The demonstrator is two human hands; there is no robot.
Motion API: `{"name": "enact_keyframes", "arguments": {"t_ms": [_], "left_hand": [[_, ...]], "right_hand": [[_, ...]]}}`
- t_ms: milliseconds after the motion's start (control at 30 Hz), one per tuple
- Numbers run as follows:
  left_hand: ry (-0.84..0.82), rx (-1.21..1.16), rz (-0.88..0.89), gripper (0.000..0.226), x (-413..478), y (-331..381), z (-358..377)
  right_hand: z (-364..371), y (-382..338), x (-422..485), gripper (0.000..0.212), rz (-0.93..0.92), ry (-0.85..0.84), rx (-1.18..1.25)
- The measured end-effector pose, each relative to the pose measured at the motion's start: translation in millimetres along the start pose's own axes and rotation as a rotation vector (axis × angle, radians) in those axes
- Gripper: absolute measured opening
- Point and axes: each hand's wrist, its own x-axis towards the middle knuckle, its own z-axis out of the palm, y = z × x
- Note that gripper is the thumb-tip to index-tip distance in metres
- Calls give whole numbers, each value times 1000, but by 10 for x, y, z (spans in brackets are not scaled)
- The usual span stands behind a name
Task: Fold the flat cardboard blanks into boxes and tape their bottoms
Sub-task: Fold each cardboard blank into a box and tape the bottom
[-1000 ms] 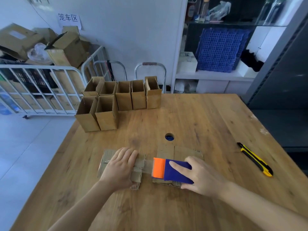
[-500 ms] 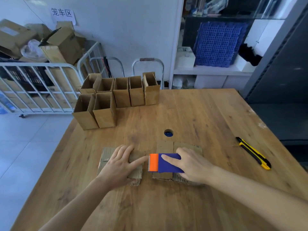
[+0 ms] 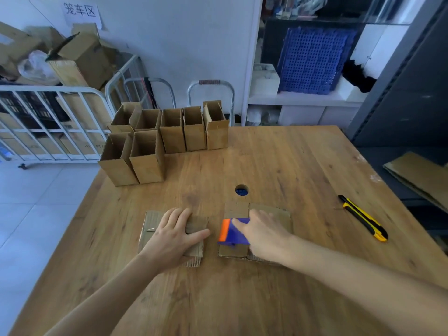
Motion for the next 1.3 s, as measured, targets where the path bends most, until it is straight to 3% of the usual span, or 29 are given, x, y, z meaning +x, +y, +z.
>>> {"name": "enact_keyframes", "arguments": {"t_ms": [233, 333, 400, 567, 600, 700, 800, 933, 1133, 1200, 1300], "left_hand": [[-26, -67, -125, 87, -136, -5, 78], [-38, -84, -138, 86, -131, 8, 52], [-44, -101, -150, 86, -134, 28, 45], [-43, -130, -162, 94, -157, 39, 44], [-40, -140, -171, 102, -162, 45, 49], [-27, -156, -220, 123, -162, 62, 60], [-39, -155, -250, 122, -173, 77, 63], [-43, -136, -253, 114, -186, 79, 72], [-87, -200, -272, 117, -125, 72, 129], [-32, -321, -272, 103, -118, 43, 64], [177, -635, -556, 79, -194, -38, -57]], "right_hand": [[210, 618, 118, 55, 241, -23, 915], [359, 637, 182, 56, 321, -80, 1158], [476, 642, 241, 48, 366, -29, 1128], [673, 692, 405, 7, 417, 30, 738], [683, 685, 420, 8, 420, 20, 672], [558, 515, 370, 58, 465, 118, 430], [288, 110, 268, 48, 269, 424, 552], [65, -536, 205, 36, 72, 424, 856], [17, -1003, 280, 35, 282, 439, 1004], [19, -1047, 298, 36, 318, 416, 1015], [35, -1086, 324, 24, 304, 401, 1092]]}}
